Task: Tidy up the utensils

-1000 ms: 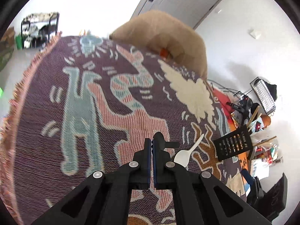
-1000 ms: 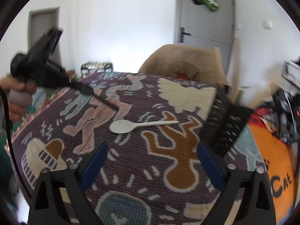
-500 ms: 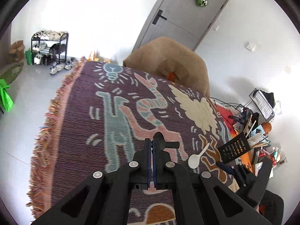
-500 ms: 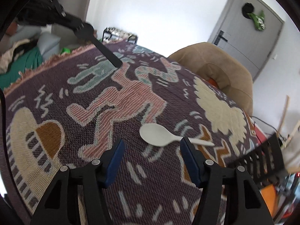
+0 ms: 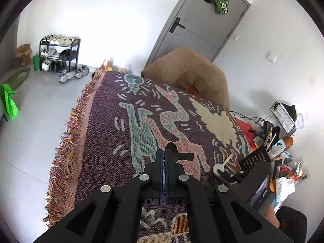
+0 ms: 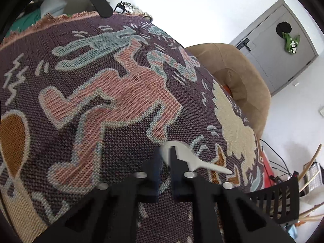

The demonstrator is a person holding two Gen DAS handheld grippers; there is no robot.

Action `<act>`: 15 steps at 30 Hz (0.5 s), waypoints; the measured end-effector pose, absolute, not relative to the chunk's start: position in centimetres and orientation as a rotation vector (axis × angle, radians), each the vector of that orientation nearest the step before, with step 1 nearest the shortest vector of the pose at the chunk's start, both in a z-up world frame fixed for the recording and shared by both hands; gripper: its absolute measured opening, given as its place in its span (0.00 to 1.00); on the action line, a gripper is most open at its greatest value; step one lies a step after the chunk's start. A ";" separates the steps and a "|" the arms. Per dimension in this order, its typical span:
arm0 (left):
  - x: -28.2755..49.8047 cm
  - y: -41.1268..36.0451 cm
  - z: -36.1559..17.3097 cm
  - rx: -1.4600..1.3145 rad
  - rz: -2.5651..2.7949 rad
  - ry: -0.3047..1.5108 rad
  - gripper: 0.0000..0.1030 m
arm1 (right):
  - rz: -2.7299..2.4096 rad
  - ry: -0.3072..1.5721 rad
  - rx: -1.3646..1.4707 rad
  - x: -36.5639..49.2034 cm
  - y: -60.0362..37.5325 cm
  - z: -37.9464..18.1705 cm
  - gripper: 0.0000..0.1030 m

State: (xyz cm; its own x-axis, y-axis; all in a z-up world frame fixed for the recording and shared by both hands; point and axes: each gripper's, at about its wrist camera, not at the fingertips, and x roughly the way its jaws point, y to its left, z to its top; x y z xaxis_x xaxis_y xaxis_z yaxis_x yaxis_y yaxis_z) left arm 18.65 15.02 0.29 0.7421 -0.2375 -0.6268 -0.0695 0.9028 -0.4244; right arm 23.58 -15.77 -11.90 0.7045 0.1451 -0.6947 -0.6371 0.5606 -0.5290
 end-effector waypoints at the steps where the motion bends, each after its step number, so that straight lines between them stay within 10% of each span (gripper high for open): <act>1: 18.6 15.0 0.4 -0.442 -0.100 0.734 0.00 | 0.508 0.636 -0.851 23.4 -15.9 -11.6 0.03; 15: 18.4 10.4 4.2 -0.341 -0.155 0.682 0.00 | 0.644 0.575 -0.363 22.7 -23.7 1.0 0.01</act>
State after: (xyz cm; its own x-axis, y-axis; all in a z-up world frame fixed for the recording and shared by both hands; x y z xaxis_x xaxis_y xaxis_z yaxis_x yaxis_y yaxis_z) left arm 18.37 10.42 4.19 0.7675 -0.2508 -0.5900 0.0294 0.9331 -0.3584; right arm 22.72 -23.70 0.95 0.6540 0.4566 -0.6031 -0.6507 0.7462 -0.1407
